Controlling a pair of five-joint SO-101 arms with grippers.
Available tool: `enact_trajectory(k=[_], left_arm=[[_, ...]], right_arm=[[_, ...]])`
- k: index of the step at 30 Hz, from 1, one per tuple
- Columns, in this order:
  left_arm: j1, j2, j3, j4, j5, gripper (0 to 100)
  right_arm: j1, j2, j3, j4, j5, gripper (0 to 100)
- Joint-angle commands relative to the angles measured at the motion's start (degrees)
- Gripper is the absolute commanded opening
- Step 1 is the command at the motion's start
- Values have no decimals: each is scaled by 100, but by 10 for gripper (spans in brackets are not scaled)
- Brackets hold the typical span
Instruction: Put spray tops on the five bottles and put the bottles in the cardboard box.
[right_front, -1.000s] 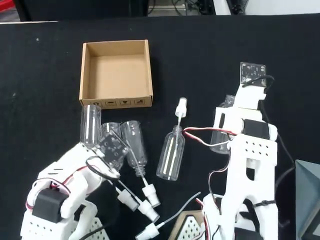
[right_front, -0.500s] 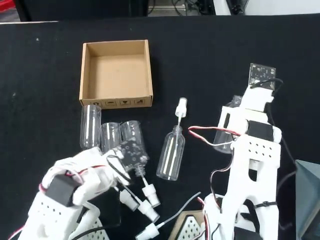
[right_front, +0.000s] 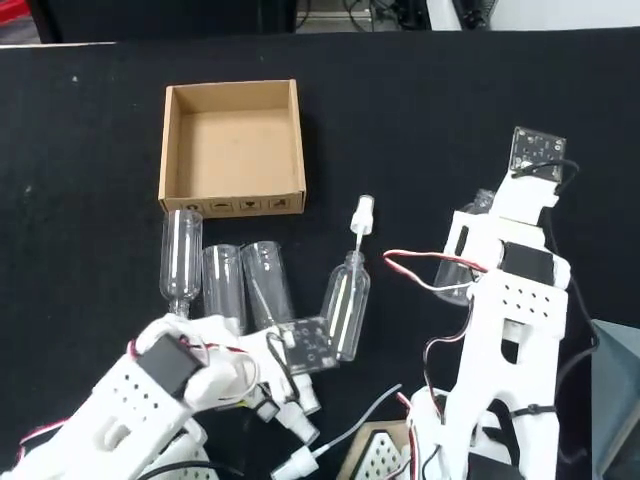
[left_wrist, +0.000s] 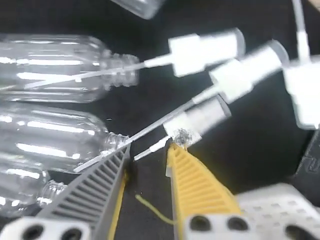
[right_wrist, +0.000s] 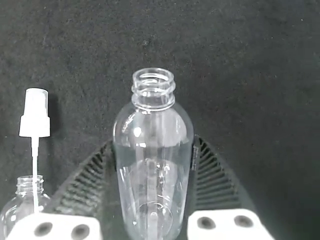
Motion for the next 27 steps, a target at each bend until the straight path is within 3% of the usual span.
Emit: enact_trajectory(k=[1,16,27], left_arm=[[163,554,-602,18,-193,109],[207,1618,-804,18,-888,109],[1200,1670,-778,264,-888,109]], right_arm=[[141,-251,-40,-167,-44,64],[123,-251,-13,-220,-44,64],[123,-251,-4,-220,-35,64]])
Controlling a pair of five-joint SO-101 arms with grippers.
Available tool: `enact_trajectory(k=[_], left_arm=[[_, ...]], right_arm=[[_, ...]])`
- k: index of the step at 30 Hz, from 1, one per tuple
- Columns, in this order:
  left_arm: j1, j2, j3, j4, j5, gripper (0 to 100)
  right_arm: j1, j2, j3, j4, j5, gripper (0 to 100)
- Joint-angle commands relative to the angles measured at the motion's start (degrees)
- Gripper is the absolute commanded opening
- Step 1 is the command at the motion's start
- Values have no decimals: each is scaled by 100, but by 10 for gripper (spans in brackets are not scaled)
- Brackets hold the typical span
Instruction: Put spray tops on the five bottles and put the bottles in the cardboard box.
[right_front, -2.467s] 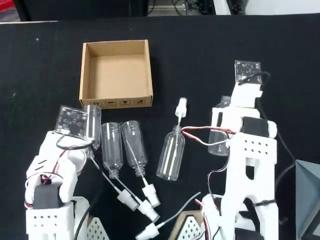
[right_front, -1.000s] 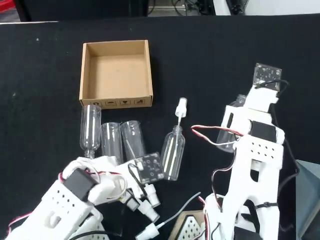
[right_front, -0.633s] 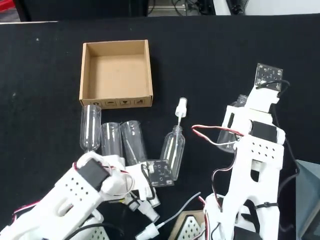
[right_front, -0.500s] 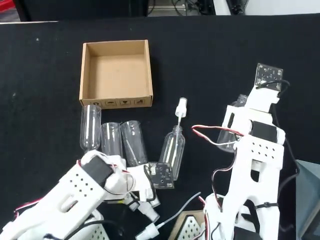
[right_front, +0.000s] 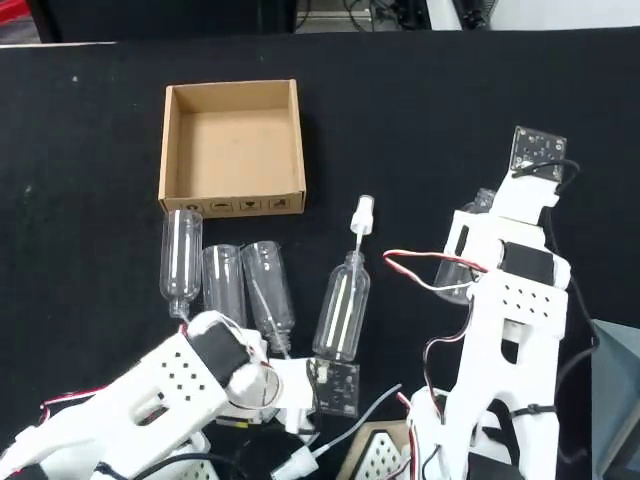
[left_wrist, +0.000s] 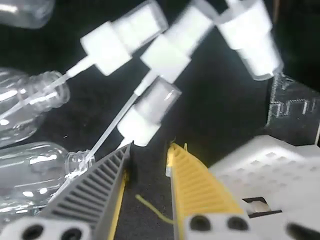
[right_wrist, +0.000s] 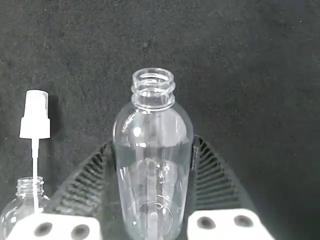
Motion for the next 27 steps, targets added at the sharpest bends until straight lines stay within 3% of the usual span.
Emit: enact_trajectory(k=[1,14,21,27], left_arm=[[215,26,-312,79,-62,109],[224,26,-189,26,-589,109],[708,26,75,-53,-563,105],[716,26,277,-440,-554,105]], right_arm=[[123,-251,-4,-185,-35,64],[114,-251,-4,-185,-9,64],[114,-251,-4,-193,-9,64],[114,-251,-4,-193,0,64]])
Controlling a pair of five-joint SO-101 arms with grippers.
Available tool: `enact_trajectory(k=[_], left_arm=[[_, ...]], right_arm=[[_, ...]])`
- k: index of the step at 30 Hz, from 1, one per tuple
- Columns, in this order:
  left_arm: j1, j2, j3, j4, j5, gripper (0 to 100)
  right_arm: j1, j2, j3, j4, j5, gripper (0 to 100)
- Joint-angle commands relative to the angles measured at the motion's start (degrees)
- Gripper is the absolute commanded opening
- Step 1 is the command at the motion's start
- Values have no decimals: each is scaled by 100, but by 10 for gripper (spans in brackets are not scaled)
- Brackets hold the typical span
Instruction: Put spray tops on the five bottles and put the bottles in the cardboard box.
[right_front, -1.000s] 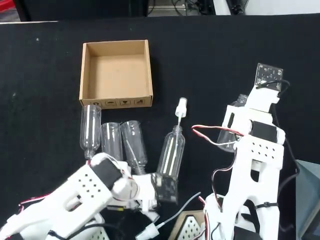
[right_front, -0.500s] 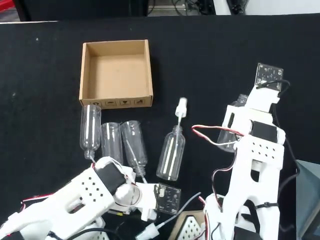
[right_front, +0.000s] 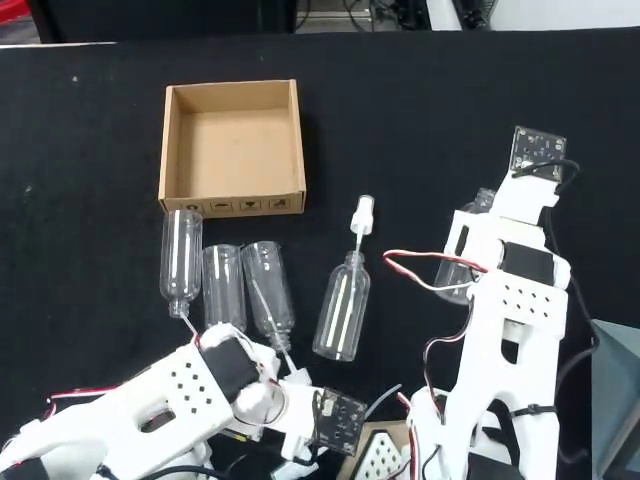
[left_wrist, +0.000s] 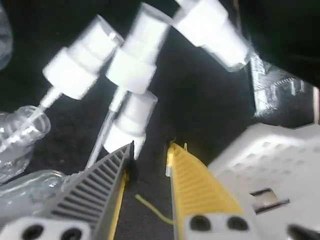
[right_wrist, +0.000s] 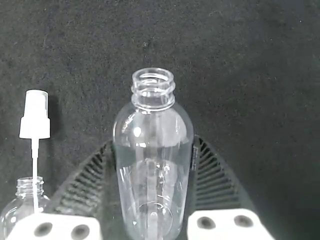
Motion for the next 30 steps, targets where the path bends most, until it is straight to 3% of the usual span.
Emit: enact_trajectory(k=[1,30], left_arm=[[75,9,207,-457,-35,105],[92,0,1578,-1785,-536,109]], right_arm=[[114,-251,-4,-193,0,64],[105,-251,-4,-185,9,64]])
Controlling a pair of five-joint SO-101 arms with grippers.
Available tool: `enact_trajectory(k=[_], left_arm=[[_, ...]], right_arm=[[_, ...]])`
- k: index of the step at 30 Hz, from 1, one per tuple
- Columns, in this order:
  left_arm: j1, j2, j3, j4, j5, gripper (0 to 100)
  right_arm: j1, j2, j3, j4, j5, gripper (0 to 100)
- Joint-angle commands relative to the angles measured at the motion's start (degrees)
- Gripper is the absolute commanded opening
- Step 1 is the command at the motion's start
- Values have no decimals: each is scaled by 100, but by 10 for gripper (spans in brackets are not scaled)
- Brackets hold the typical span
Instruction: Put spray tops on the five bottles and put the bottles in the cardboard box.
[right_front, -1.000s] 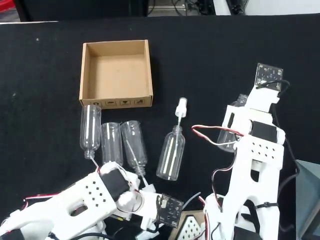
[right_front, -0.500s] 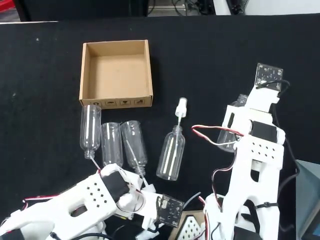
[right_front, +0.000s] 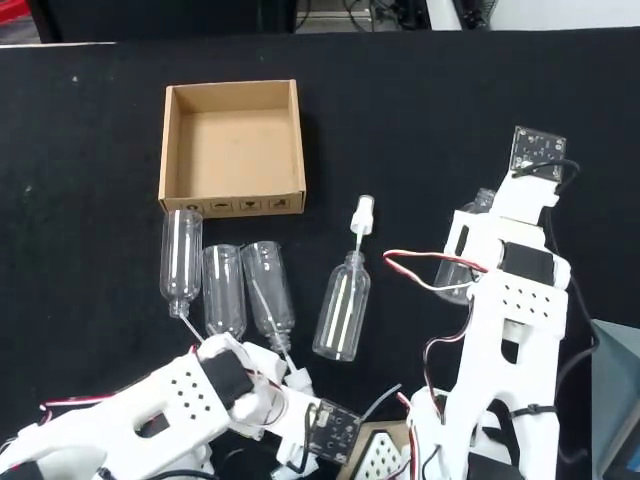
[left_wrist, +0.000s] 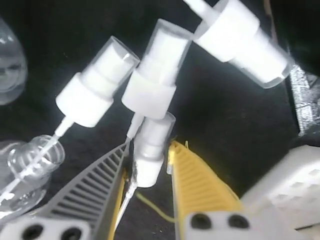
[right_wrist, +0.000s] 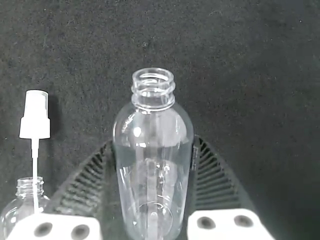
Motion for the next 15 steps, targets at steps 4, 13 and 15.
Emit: enact_trajectory(k=[4,13,15], left_arm=[[119,79,435,-273,-26,109],[136,79,453,-273,-44,153],[84,79,435,-255,-18,210]], right_arm=[[105,-251,-4,-185,9,64],[105,-251,-4,-185,9,64],[105,-251,-4,-185,9,64]])
